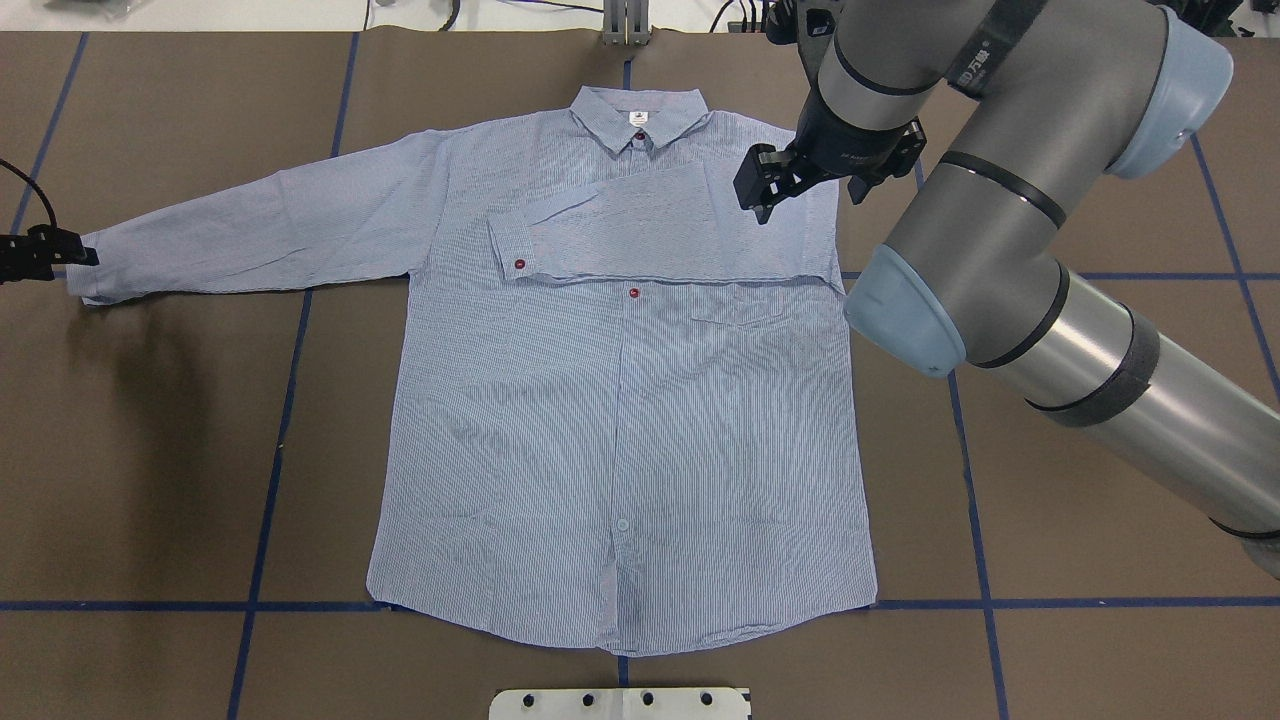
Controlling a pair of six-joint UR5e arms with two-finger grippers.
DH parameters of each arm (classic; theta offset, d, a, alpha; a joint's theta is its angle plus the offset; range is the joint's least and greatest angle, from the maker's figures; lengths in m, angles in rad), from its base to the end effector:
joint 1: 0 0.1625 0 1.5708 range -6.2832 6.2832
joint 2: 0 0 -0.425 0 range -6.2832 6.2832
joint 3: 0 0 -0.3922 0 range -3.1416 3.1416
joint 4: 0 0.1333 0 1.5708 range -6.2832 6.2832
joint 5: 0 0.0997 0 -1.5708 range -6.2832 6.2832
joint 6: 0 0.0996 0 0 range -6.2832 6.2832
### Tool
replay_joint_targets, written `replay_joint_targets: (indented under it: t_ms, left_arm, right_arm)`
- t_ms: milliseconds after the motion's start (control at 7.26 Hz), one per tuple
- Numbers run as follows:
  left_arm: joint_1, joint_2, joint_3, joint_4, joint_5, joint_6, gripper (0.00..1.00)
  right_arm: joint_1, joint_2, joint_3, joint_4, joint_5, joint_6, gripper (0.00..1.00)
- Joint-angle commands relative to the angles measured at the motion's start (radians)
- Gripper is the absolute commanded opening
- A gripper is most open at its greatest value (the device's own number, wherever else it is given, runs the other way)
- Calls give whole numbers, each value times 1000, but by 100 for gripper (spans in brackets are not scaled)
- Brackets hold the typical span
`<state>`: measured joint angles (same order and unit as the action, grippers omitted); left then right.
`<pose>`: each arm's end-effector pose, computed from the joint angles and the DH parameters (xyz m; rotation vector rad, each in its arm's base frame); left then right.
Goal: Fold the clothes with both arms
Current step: 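Grasp the other sleeve cuff with the left gripper while right gripper withdraws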
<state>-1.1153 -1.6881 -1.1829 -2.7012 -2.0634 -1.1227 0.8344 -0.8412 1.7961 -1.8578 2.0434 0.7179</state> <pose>0.1686 -0.5401 0.6711 0.2669 0.9278 -0.4035 -0.3667 -0.5355 0.1671 0.1872 -0.7755 -0.1753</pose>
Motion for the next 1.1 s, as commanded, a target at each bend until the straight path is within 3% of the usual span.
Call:
replay_joint_targets:
  t_ms: [0, 413, 964]
  left_arm:
    - [0, -10, 23, -2, 0, 0, 60]
    - [0, -16, 34, 0, 0, 0, 56]
    - [0, -24, 40, 1, 0, 0, 33]
  right_arm:
    - [0, 1, 0, 0, -2, 0, 100]
    - [0, -1, 0, 0, -3, 2, 100]
    - [-1, -2, -1, 0, -5, 2, 100]
